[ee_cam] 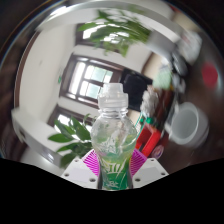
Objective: Pour water
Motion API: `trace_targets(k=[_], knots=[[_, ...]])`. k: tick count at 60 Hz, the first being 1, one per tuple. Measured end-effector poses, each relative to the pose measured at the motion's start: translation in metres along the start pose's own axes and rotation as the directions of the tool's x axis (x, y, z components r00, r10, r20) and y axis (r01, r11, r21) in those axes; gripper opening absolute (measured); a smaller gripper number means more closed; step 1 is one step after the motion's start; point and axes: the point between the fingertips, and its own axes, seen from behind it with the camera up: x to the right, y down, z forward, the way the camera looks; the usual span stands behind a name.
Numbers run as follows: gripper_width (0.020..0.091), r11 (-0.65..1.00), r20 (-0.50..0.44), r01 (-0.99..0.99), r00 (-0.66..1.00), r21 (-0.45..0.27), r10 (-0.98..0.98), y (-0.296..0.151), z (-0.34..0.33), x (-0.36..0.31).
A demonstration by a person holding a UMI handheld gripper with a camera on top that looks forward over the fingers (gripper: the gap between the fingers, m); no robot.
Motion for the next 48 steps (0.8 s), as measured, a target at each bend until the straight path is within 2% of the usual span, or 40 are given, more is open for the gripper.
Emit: trace_targets(k=[5, 10, 14, 18, 26, 29, 37, 48], knots=[[0.0337, 0.941, -0.056, 0.333, 0.942, 0.052, -0.331, -0.042, -0.009, -0.005], [0.0352, 0.792, -0.19, 0.605, 0.79, 0.081, -0.583, -0.084, -0.021, -0.016], [0.0368, 0.652, -0.288, 0.756, 0.638, 0.06, -0.714, -0.116, -0.032, -0.009], [0.0366, 0.527, -0.367, 0.85, 0.494, 0.011, -0.788, -0.145, -0.042, -0.005], [0.0366, 0.359, -0.53, 0.921, 0.233, -0.149, -0.816, -0.21, -0.069, 0.045], [0.0366, 0.344, -0.564, 0.922, 0.192, -0.176, -0.803, -0.232, -0.073, 0.068], [0.0365, 0.388, -0.613, 0.901, 0.197, -0.194, -0.765, -0.262, -0.08, 0.123], [0.0366, 0.461, -0.618, 0.87, 0.267, -0.176, -0.74, -0.268, -0.074, 0.188]])
